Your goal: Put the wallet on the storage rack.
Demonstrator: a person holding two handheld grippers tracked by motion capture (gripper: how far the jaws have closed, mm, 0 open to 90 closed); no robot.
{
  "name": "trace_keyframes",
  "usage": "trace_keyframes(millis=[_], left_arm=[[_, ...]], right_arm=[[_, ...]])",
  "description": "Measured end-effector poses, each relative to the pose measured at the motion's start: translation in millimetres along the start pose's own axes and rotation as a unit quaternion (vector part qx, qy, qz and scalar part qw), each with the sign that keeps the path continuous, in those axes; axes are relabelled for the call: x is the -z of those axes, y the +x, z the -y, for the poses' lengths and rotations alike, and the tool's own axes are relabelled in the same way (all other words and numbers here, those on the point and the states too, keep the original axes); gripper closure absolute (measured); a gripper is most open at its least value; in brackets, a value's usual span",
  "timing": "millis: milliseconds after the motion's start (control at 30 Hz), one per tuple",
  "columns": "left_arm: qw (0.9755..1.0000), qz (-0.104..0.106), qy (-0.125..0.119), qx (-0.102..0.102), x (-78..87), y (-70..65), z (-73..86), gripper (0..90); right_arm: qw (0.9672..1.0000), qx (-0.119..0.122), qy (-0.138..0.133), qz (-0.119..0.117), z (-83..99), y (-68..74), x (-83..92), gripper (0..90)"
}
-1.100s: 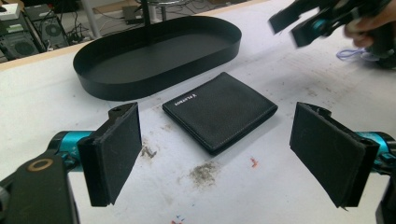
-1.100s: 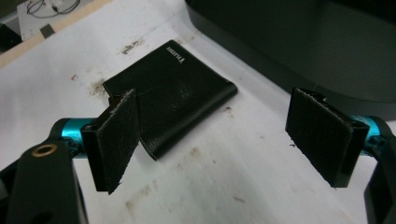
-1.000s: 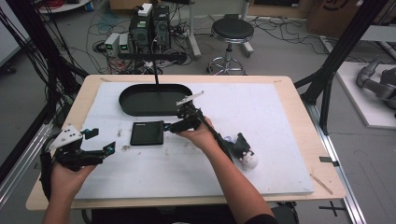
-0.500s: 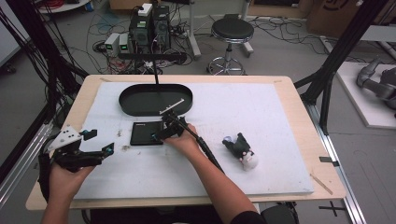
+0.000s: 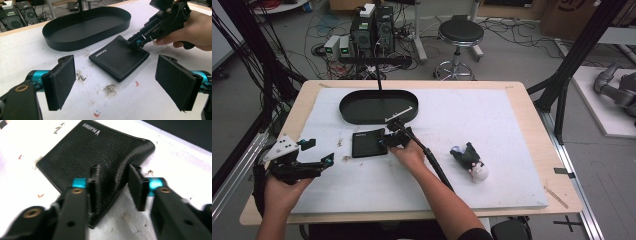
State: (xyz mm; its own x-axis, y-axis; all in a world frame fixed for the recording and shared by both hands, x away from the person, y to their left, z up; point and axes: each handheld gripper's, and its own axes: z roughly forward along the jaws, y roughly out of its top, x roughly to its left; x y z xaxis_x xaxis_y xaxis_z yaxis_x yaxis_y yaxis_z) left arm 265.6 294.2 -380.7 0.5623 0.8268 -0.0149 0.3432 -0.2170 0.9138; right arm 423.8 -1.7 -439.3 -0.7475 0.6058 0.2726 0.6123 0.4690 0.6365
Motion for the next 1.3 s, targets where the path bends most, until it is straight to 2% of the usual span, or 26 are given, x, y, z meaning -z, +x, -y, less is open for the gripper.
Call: trace_keyframes(millis=[67,100,233,267,433,633,667,733,967,1000,1133,1233,1300], left_arm=[[1.0000,-0.001,0.000,0.000,0.1,0.0,0.1,16.7],[1.0000,-0.001,0.000,0.000,0.2,0.1,0.1,16.7],[1.0000,-0.002,0.000,0.000,0.6,0.6,0.4,16.7],[1.0000,-0.002,0.000,0.000,0.5,0.6,0.5,16.7],[1.0000,-0.002,-0.002,0.003,0.9,1.2,0.7,16.7],[1.0000,-0.003,-0.004,0.003,1.8,3.5,0.2,16.7],[1.0000,-0.003,-0.004,0.003,1.8,3.5,0.2,16.7],[1.0000,-0.001,-0.003,0.001,1.0,2.6,-0.3,16.7],[1.0000,0.001,-0.004,-0.001,0.9,1.3,-1.1,16.7],[1.0000,0.000,-0.005,0.001,1.2,1.5,-1.1,16.7],[1.0000,0.000,-0.005,0.000,1.6,2.3,-1.2,16.7],[1.0000,-0.001,-0.004,0.000,1.4,2.2,-1.1,16.7],[1.0000,0.000,-0.005,0.000,1.7,2.1,-1.3,16.7]], right_arm=[[1.0000,0.006,-0.003,0.004,-0.3,1.6,-0.1,73.9],[0.9998,0.013,-0.008,0.009,-0.6,4.5,-0.2,80.2],[0.9995,0.026,-0.015,0.011,-0.5,4.5,-0.1,84.7],[0.9997,0.018,-0.014,0.008,-0.1,4.9,0.4,85.4],[0.9996,0.012,-0.024,-0.007,-1.7,2.3,5.2,86.5],[0.9972,0.010,-0.070,-0.023,-9.4,-0.2,29.1,86.9],[0.9972,0.010,-0.070,-0.023,-9.4,-0.2,29.1,86.9],[0.9953,0.000,-0.094,-0.025,-13.8,-5.9,43.0,87.0],[0.9914,-0.018,-0.127,-0.025,-25.7,-17.6,63.1,87.0],[0.9901,-0.024,-0.136,-0.025,-31.0,-21.4,68.9,87.0],[0.9873,-0.040,-0.150,-0.034,-40.8,-30.0,74.3,87.0],[0.9860,-0.046,-0.156,-0.036,-46.5,-31.0,75.3,87.0],[0.9844,-0.051,-0.163,-0.042,-56.7,-32.1,75.2,87.0]])
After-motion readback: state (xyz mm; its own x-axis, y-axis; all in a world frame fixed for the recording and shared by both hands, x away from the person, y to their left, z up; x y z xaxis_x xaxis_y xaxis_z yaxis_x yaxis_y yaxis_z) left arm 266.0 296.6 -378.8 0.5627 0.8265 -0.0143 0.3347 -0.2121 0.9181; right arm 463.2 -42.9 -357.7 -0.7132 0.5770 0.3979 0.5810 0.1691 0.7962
